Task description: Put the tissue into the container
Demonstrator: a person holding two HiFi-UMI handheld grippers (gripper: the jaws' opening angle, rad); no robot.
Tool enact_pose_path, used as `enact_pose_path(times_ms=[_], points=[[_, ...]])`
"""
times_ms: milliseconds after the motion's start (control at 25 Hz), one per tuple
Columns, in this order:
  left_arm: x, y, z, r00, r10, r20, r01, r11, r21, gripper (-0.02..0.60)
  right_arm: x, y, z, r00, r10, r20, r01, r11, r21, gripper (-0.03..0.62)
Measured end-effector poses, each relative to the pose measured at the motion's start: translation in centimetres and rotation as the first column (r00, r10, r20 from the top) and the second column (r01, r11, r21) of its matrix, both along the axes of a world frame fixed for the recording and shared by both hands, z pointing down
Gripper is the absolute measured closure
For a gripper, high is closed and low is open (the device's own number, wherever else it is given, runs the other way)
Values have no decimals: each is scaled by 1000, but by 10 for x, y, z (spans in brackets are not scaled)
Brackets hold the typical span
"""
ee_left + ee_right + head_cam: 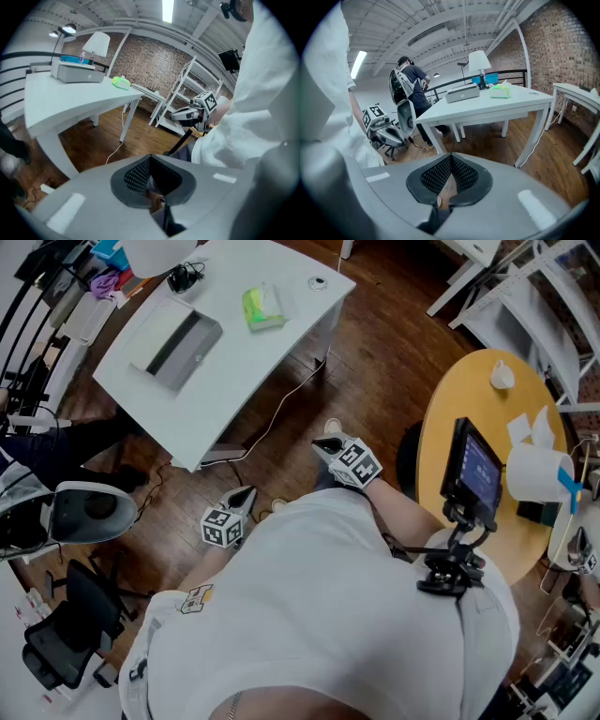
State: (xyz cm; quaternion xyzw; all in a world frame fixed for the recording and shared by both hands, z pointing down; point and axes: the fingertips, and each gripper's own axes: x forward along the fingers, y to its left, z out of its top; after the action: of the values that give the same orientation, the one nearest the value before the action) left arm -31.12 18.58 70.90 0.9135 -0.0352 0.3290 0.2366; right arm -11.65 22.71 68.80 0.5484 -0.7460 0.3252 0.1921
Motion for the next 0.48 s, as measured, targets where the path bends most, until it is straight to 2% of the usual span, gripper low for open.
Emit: enact_pose_path(times_ms=[240, 480], points=[[142, -48, -19, 998, -60, -1, 60, 996, 59, 581, 121, -42, -18, 997, 6, 77, -9, 999, 32, 594], [251, -126, -66, 983, -182, -21, 182, 963, 200, 581, 186, -74, -25, 991, -65, 115, 58, 997, 59, 594]])
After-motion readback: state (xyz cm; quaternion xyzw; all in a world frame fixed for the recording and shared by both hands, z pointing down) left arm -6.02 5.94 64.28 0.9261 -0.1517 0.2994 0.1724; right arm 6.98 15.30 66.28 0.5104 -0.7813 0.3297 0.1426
